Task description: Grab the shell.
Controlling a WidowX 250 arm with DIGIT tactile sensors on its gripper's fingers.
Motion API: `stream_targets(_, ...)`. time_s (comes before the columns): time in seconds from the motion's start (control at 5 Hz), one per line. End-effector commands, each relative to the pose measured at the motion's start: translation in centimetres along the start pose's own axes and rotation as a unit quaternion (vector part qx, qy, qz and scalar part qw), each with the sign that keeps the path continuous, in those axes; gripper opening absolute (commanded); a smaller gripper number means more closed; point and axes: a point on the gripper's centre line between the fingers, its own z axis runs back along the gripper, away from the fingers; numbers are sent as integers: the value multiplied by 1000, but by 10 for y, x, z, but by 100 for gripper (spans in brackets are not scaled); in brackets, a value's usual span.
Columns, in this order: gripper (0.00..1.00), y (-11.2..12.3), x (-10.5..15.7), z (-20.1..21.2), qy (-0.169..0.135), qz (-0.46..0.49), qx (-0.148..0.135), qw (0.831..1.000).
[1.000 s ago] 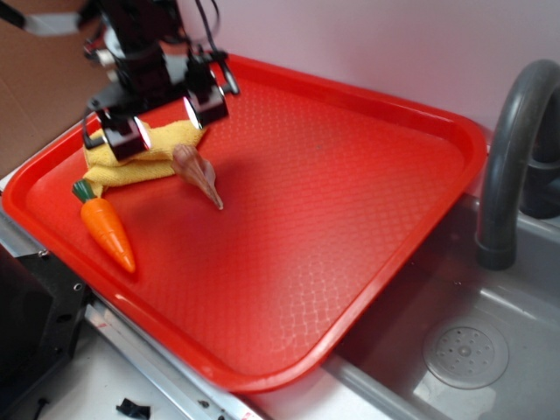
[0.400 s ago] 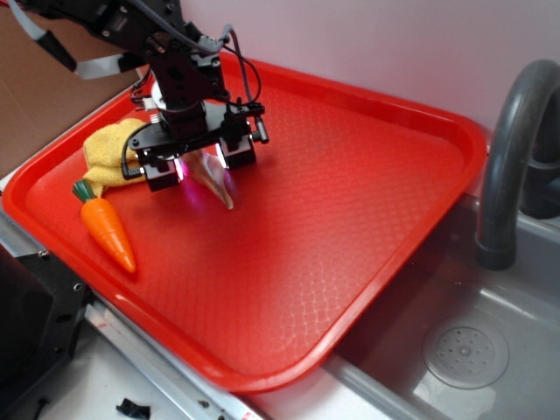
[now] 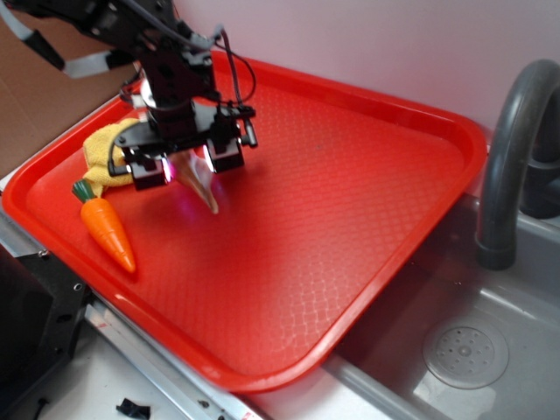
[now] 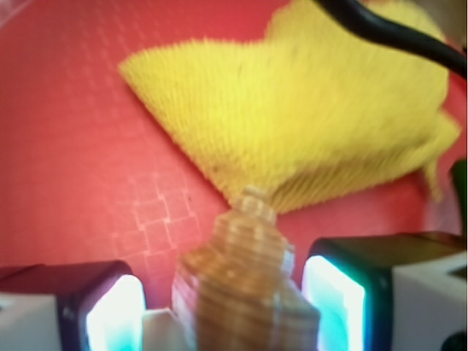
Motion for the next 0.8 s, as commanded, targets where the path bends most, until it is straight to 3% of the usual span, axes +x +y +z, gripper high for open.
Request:
stream_targets(0.0,0,-5,44,89,86,-200,-103,971)
stream_targets(0.2,0,-2,52,138,100,-313,-153,932)
stream_targets(0.6,0,18,57,197,61,-380,-211,898)
